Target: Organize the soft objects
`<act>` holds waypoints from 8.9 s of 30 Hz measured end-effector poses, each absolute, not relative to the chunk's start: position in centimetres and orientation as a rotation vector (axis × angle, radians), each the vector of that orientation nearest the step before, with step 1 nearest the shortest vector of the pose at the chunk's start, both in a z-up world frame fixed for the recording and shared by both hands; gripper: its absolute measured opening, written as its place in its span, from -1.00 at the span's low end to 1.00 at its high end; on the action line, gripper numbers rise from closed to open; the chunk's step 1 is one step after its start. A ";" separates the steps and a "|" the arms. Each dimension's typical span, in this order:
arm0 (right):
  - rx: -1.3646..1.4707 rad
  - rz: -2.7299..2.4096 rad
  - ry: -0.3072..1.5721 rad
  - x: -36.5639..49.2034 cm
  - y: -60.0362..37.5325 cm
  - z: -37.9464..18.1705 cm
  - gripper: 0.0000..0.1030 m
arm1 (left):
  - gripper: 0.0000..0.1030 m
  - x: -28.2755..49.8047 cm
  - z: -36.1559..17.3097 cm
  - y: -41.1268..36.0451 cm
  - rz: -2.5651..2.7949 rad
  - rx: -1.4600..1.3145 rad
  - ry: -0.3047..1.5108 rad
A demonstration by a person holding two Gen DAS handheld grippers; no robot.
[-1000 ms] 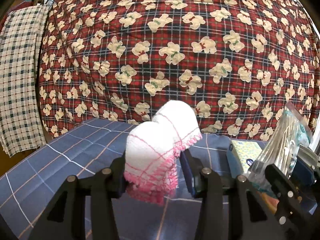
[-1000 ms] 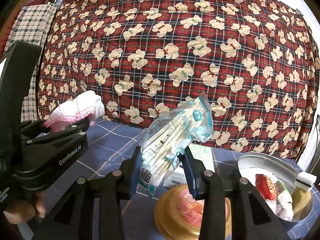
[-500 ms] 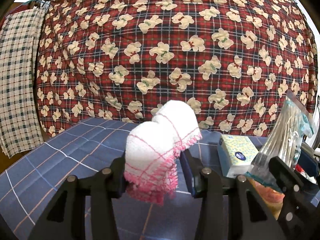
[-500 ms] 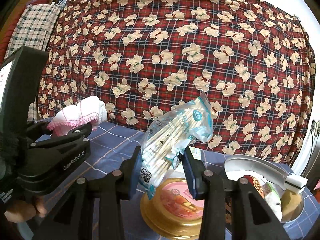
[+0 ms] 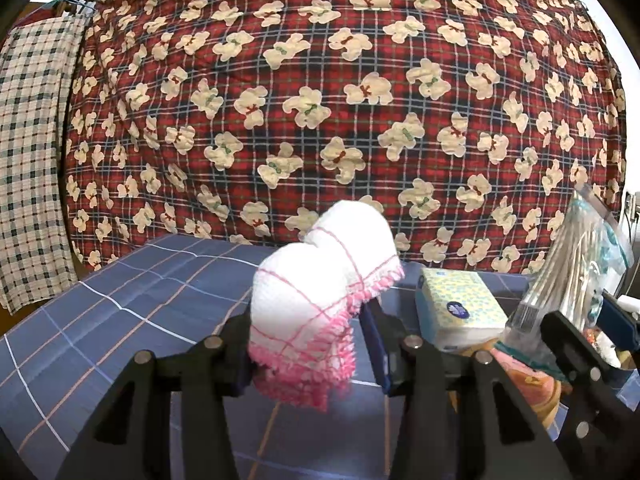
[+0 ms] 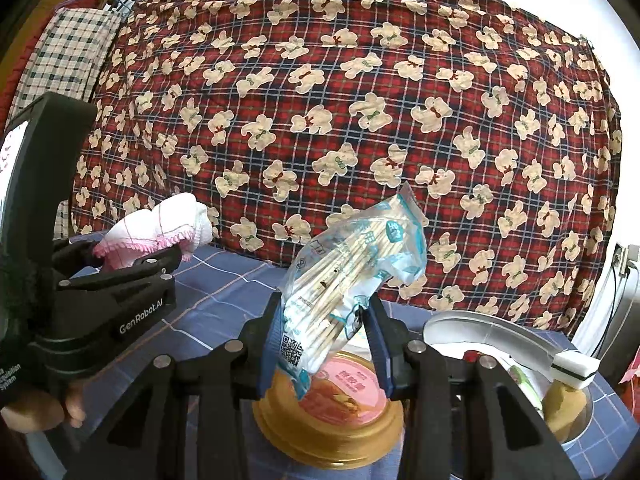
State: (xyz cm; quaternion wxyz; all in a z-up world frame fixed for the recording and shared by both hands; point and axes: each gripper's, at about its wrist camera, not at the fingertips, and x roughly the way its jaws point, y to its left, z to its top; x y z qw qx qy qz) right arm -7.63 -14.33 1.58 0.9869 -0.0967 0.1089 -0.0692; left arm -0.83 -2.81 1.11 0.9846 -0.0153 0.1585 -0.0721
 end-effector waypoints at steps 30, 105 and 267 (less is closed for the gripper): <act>-0.218 -0.253 0.157 -10.8 -19.8 2.0 -0.17 | -0.08 -3.0 1.9 -7.4 -0.241 -0.034 0.301; -0.114 -0.579 0.239 -10.4 -40.2 2.2 -0.17 | -0.08 -3.7 1.7 -28.6 -0.569 0.058 0.406; -0.005 -0.610 -0.073 -21.1 -34.9 2.8 0.90 | 0.99 -10.3 1.4 -21.7 -0.377 0.111 0.205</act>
